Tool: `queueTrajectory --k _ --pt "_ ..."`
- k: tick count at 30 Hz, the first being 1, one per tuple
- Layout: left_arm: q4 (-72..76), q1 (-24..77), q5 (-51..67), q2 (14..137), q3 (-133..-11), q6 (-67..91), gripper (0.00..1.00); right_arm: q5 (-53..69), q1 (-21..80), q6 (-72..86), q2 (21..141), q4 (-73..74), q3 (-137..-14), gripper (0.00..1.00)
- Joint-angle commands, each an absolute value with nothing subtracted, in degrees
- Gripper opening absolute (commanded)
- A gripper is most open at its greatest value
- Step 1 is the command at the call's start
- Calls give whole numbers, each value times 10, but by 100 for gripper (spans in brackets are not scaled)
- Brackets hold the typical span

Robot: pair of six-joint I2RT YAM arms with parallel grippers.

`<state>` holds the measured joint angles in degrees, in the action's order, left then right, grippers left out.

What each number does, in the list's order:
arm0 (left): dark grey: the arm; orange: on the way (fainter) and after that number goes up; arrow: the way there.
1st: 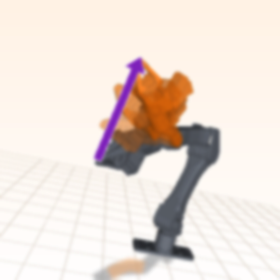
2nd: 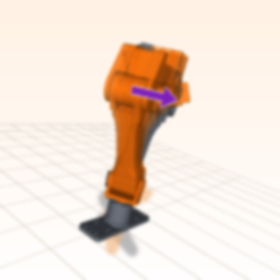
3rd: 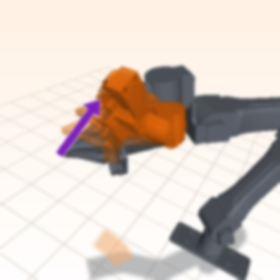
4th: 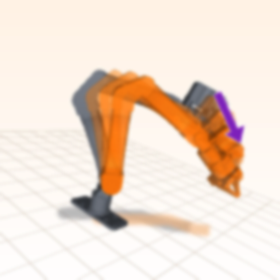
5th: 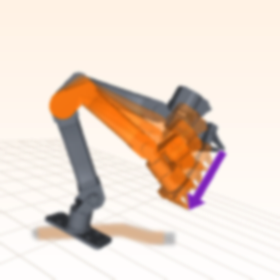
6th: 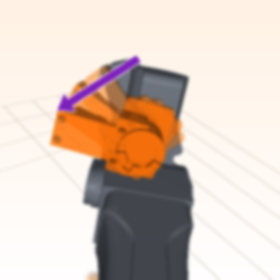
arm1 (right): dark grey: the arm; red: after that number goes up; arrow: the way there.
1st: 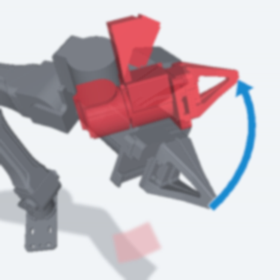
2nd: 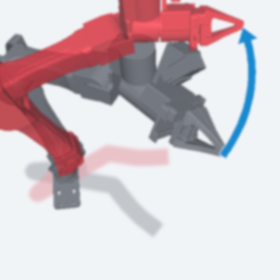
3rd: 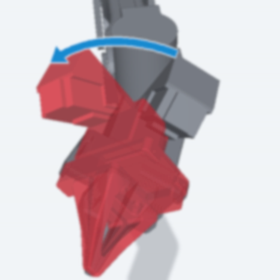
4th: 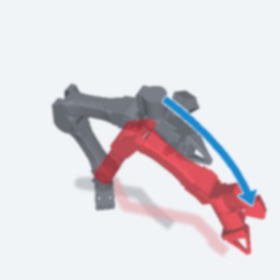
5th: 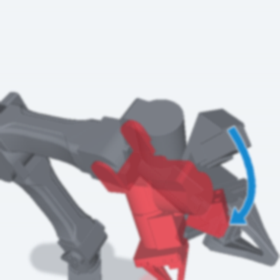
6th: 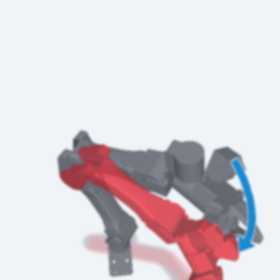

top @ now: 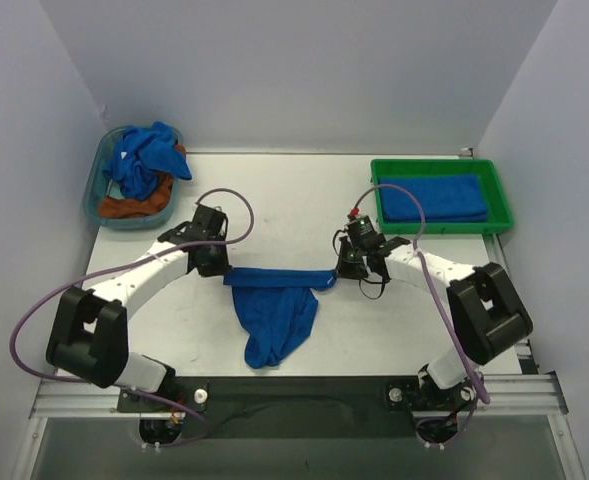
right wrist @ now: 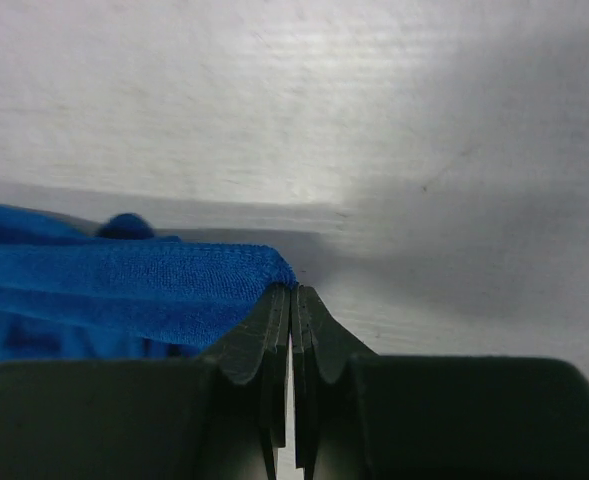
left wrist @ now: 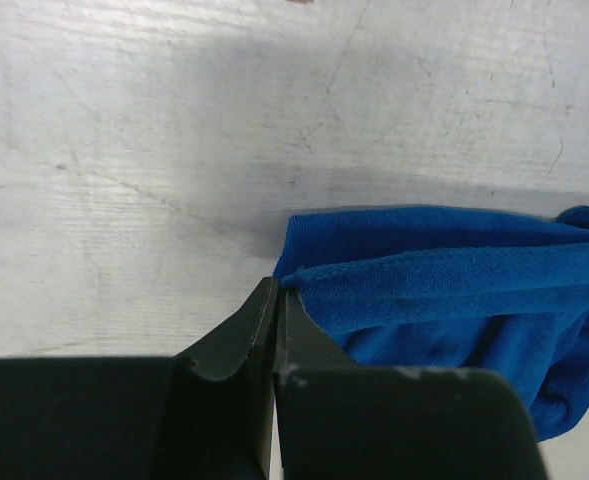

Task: Fold and stack the towels
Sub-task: Flatten out the crumpled towel

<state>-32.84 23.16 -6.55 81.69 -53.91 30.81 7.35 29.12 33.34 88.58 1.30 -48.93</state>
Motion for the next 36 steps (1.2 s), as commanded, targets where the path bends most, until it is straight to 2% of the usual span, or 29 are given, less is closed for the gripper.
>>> queueTrajectory --k 1,4,7,11,15,25,31,36 --pt "-319 230 -27 843 -556 289 0 61 282 323 916 4 -482 0" --pt "-319 230 -26 877 -592 271 0 60 280 306 943 4 -505 5" --pt "-331 230 -25 923 -627 245 0 63 277 283 965 7 -535 15" --pt "-345 230 -25 972 -671 219 0 65 277 255 972 32 -569 36" --pt "-344 230 -18 983 -677 215 0 74 277 238 969 53 -598 45" --pt "-338 231 -19 976 -664 213 0 4 327 348 983 144 -626 53" --pt "-338 231 -25 959 -662 209 0 -33 345 388 1006 163 -629 52" --pt "-338 231 -23 955 -662 209 0 -61 347 390 1019 162 -625 46"
